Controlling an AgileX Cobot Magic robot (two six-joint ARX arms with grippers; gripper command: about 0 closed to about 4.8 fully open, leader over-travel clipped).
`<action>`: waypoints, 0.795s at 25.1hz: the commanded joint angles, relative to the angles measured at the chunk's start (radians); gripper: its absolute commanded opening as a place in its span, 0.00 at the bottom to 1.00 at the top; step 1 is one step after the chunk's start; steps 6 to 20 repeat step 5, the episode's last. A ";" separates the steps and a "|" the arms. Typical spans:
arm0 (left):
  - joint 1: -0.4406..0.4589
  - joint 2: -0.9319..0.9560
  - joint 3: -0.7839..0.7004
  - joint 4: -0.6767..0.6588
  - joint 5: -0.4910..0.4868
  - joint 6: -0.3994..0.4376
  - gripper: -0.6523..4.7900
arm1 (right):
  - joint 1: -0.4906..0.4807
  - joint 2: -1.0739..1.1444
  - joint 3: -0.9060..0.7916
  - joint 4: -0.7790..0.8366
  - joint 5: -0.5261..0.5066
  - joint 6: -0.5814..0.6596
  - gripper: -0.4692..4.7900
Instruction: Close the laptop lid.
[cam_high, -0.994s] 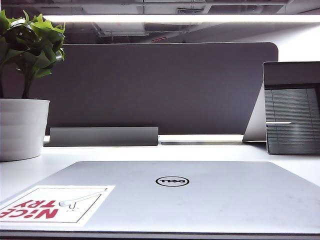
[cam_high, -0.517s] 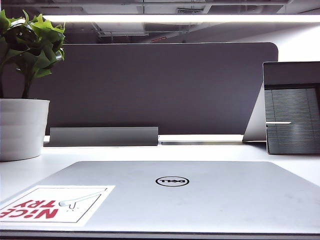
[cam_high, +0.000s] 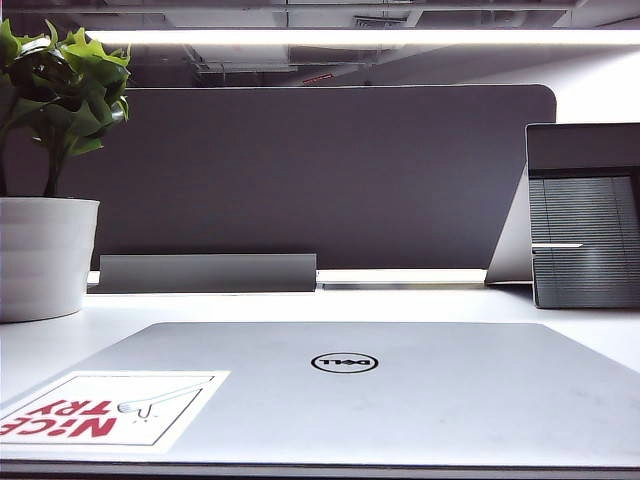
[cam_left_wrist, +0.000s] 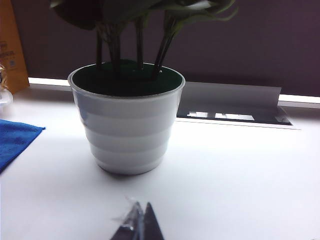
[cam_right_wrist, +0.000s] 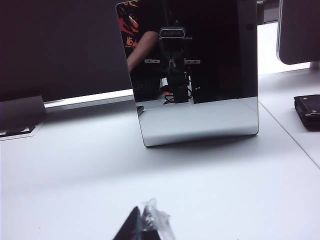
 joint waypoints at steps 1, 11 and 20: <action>0.000 0.001 0.001 0.013 0.001 0.004 0.11 | 0.001 -0.001 -0.002 0.013 0.000 0.000 0.09; 0.000 0.001 0.001 0.013 0.000 0.004 0.11 | 0.001 -0.001 -0.002 0.013 0.000 0.000 0.09; 0.000 0.001 0.001 0.013 0.000 0.004 0.11 | 0.001 -0.001 -0.002 0.013 0.000 0.000 0.09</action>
